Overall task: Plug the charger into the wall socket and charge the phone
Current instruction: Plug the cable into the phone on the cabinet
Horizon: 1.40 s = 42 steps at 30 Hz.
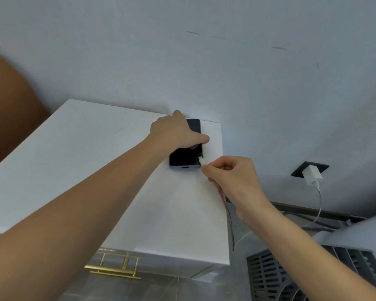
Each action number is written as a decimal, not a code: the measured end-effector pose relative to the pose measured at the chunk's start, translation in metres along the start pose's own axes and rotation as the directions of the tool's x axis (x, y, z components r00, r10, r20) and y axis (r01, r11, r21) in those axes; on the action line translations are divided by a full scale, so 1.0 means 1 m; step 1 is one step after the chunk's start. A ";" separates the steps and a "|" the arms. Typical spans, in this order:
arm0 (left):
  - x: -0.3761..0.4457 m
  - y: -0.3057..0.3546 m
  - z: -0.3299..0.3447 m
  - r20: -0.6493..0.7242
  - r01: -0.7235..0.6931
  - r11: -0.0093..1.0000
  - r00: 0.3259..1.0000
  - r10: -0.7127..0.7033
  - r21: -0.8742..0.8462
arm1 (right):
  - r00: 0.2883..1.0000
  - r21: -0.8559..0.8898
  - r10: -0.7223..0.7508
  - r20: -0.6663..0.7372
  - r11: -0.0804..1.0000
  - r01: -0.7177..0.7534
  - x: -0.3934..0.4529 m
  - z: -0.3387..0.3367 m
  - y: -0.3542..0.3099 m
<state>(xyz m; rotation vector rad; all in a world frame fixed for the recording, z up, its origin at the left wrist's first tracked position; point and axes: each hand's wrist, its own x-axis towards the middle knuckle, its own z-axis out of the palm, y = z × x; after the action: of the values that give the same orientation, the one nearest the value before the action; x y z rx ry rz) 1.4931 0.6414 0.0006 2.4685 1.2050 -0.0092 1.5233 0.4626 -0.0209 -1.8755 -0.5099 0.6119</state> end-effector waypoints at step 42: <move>0.013 0.015 -0.008 -0.055 -0.043 0.999 0.998 0.044 0.007 | 0.997 0.061 0.004 -0.072 0.998 0.000 -0.012 0.019 -0.006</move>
<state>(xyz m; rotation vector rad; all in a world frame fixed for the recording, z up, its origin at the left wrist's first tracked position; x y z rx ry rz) 1.5119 0.6458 0.0111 2.5145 1.1747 0.0684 1.5016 0.4704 -0.0191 -1.8336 -0.4379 0.5528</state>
